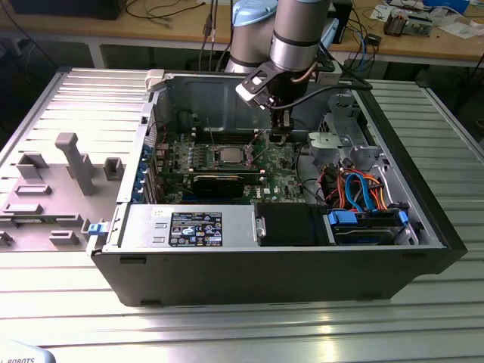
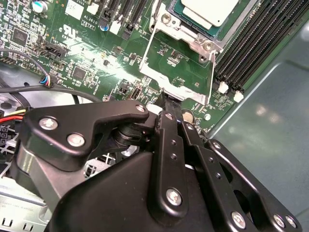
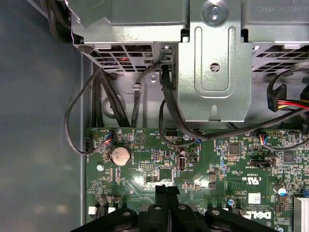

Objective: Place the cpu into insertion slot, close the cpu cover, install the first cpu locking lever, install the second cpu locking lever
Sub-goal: 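Close the cpu cover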

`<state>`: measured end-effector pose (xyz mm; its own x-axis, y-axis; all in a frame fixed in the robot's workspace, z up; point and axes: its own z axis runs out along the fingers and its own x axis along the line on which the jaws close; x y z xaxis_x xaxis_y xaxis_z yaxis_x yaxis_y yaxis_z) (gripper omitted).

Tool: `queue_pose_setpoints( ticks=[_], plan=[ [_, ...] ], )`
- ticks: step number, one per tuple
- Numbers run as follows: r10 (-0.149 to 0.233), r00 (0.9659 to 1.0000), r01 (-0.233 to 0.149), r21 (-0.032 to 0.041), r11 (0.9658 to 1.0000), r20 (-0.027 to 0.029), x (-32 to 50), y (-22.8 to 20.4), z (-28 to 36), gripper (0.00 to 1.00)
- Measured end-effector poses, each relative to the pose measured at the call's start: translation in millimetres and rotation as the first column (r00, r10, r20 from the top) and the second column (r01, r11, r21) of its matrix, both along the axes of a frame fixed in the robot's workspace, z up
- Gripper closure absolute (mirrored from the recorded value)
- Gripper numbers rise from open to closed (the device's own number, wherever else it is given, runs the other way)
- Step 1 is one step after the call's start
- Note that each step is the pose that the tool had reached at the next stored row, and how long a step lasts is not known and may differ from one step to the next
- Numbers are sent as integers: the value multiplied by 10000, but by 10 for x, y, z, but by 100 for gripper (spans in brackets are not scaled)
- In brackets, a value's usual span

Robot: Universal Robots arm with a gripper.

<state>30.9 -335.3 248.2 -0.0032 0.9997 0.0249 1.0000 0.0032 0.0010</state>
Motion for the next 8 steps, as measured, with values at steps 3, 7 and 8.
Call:
queue_pose_setpoints(
  ticks=[3,7,8],
  plan=[
    [0,10000,0,0,10000,0,-3,0,0,89],
    [0,10000,0,0,10000,1,-35,0,0,89],
    [-1,10000,1,0,10000,1,-36,0,0,89]
  ],
)
